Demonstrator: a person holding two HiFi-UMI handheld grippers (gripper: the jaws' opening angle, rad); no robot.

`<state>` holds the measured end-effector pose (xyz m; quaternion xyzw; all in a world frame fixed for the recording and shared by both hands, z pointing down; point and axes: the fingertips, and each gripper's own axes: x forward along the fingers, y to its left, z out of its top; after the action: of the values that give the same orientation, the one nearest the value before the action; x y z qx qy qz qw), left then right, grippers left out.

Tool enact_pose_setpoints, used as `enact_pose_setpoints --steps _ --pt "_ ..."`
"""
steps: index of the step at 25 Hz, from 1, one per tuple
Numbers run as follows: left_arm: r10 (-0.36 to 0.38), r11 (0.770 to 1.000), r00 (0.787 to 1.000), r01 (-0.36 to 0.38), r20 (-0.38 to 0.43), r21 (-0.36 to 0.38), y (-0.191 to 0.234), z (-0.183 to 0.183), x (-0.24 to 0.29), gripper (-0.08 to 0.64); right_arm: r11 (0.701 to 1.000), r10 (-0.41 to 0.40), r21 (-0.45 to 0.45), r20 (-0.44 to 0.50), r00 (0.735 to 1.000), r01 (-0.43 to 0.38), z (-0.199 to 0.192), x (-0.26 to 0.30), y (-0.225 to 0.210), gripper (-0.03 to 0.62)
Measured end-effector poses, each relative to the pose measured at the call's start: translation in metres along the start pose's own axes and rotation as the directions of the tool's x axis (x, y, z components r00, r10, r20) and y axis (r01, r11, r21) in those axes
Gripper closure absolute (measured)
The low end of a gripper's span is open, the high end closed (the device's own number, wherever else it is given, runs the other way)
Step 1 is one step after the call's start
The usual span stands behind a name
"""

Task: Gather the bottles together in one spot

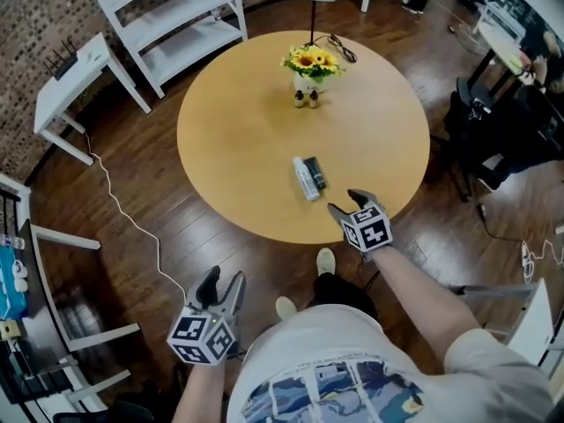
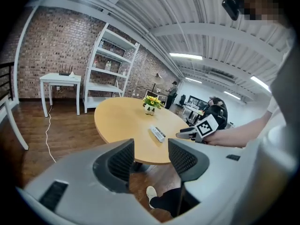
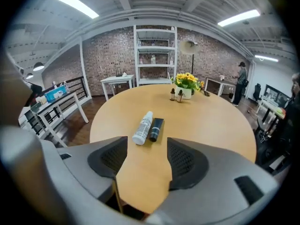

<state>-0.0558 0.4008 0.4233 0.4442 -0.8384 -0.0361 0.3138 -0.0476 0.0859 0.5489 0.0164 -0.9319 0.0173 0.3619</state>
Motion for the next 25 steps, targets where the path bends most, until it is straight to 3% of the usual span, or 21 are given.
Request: enact_pose_setpoints --steps 6,10,12,14,19,22,25 --pt "0.077 0.995 0.996 -0.079 -0.033 -0.054 -0.005 0.010 0.036 0.357 0.997 0.074 0.022 -0.083 0.994 -0.072 0.007 0.099 -0.032 0.325" --pt "0.134 0.988 0.989 -0.138 -0.055 -0.067 -0.014 0.017 0.067 0.357 0.990 0.142 0.039 -0.142 0.980 -0.138 0.005 0.134 -0.040 0.354" --pt "0.147 0.986 0.988 -0.151 -0.056 -0.074 -0.022 0.026 0.084 0.357 0.986 0.169 0.037 -0.165 0.972 -0.165 0.003 0.141 -0.045 0.382" --pt "0.149 0.986 0.987 -0.153 -0.056 -0.071 -0.030 0.036 0.102 0.357 0.984 0.176 -0.006 -0.163 0.971 -0.180 0.004 0.145 -0.054 0.457" --pt "0.110 0.993 0.989 -0.113 -0.094 -0.026 -0.053 0.053 0.156 0.357 0.963 0.264 -0.018 -0.167 0.950 -0.270 0.000 0.136 -0.062 0.466" --pt "0.047 0.999 0.994 -0.049 -0.096 -0.009 -0.074 0.071 0.196 0.357 0.959 0.282 0.068 -0.139 0.949 -0.275 -0.004 0.122 -0.083 0.466" --pt "-0.035 0.999 0.995 0.036 -0.094 0.001 -0.099 0.091 0.240 0.357 0.940 0.306 0.171 -0.050 0.951 -0.294 0.001 0.093 -0.107 0.466"
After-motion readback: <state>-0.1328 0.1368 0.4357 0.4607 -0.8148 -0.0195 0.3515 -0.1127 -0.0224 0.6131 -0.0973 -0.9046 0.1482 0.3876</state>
